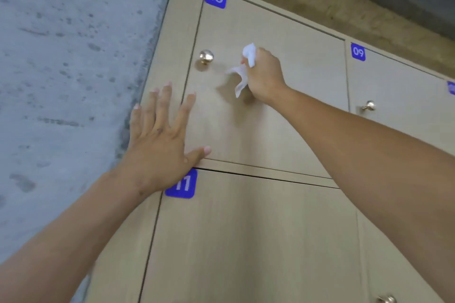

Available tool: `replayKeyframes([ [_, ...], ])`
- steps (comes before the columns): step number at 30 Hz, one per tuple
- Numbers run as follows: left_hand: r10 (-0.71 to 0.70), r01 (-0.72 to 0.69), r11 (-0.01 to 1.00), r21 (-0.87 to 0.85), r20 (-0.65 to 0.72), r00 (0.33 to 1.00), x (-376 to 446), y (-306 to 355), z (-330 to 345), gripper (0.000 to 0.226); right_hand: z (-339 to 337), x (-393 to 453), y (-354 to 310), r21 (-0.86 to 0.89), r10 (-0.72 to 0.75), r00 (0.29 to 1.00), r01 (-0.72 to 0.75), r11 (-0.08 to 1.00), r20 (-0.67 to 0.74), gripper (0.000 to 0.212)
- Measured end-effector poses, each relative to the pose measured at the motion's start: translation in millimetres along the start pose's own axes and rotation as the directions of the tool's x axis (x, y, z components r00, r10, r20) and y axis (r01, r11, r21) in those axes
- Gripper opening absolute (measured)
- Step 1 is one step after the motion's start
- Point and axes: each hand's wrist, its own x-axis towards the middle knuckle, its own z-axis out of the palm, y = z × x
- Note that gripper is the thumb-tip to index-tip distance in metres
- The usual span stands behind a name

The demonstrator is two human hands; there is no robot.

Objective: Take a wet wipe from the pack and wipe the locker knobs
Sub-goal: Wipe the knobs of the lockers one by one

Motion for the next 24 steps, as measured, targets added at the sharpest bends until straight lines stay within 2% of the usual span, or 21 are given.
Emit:
replayKeyframes([
  [4, 0.044, -0.043, 0.999, -0.024, 0.083, 0.996, 10.8, 58.5, 18.2, 0.095, -45.4, -29.4, 61.6, 0.143, 0.073, 0.997, -0.07, 0.987, -0.016, 0.013],
  [7, 0.085, -0.079, 0.996, -0.05, 0.133, 0.988, 19.1, 109.6, 41.8, 0.092, -86.4, -44.5, 119.1, 0.095, 0.039, 0.997, -0.033, 0.995, -0.07, 0.026],
  [13, 0.155, -0.146, 0.987, -0.072, 0.139, 0.978, 33.1, 206.2, 102.5, 0.093, -161.2, -55.4, 231.4, 0.205, 0.118, 0.962, -0.067, 0.977, -0.248, 0.005],
  [16, 0.157, -0.154, 0.988, -0.03, 0.147, 0.977, 36.1, 234.7, 131.7, 0.093, -170.4, -55.6, 268.0, 0.245, 0.141, 0.95, -0.071, 0.967, -0.28, 0.018],
  [20, 0.168, -0.17, 0.982, 0.088, 0.026, 0.985, 39.0, 252.7, 167.1, 0.096, -164.0, -50.2, 292.7, 0.129, 0.056, 0.971, -0.026, 0.991, -0.231, 0.014],
  [23, 0.192, -0.185, 0.966, 0.179, -0.019, 0.981, 39.7, 254.9, 178.1, 0.092, -156.9, -47.6, 304.5, -0.075, -0.04, 0.976, 0.024, 0.997, -0.214, 0.008],
  [24, 0.2, -0.192, 0.959, 0.206, -0.02, 0.98, 39.8, 254.8, 180.8, 0.091, -155.4, -47.2, 307.1, -0.164, -0.075, 0.979, 0.044, 0.985, -0.187, 0.013],
])
